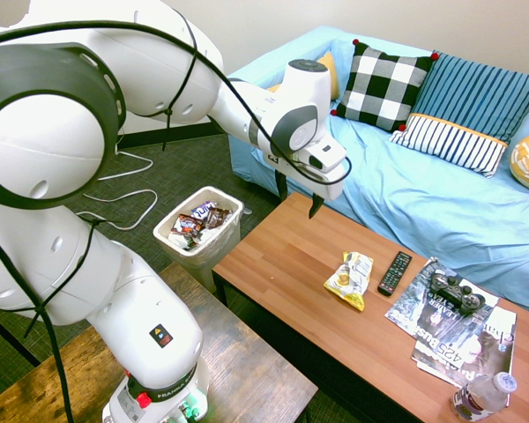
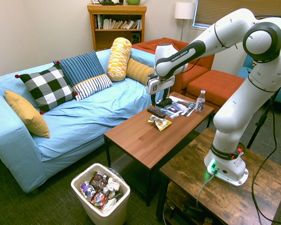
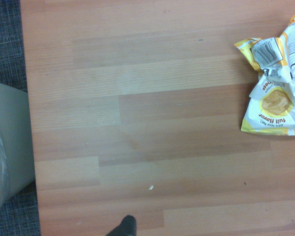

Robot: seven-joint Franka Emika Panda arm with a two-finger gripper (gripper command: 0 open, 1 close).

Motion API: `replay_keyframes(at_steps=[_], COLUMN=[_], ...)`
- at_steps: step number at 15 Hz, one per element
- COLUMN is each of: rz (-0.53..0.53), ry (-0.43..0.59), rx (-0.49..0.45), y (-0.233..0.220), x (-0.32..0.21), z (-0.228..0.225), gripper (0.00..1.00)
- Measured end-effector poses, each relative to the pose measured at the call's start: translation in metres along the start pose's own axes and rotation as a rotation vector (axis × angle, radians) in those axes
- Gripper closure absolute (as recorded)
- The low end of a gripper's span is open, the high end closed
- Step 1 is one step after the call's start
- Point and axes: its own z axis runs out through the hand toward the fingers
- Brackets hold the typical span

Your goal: Throw the chip bag in the trash bin

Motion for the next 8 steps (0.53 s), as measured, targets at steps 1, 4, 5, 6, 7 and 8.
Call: replay_keyframes(at_steps=[1, 4, 5, 6, 7, 8], rz=[0.003, 0.01, 0.018, 0.03, 0.042, 0.052], ry=[-0.001, 0.006, 0.019, 0.031, 0.049, 0.067], rx=[0.005, 0.008, 0.005, 0.002, 0.0, -0.003], y=[-0.001, -0.002, 0.002, 0.008, 0.015, 0.021], x=[0.001, 0.007, 0.017, 0.029, 0.044, 0.058], z=[0.0, 0.007, 0.011, 0.017, 0.024, 0.033], gripper=[0.0, 0.0, 0.0, 0.0, 0.0, 0.0])
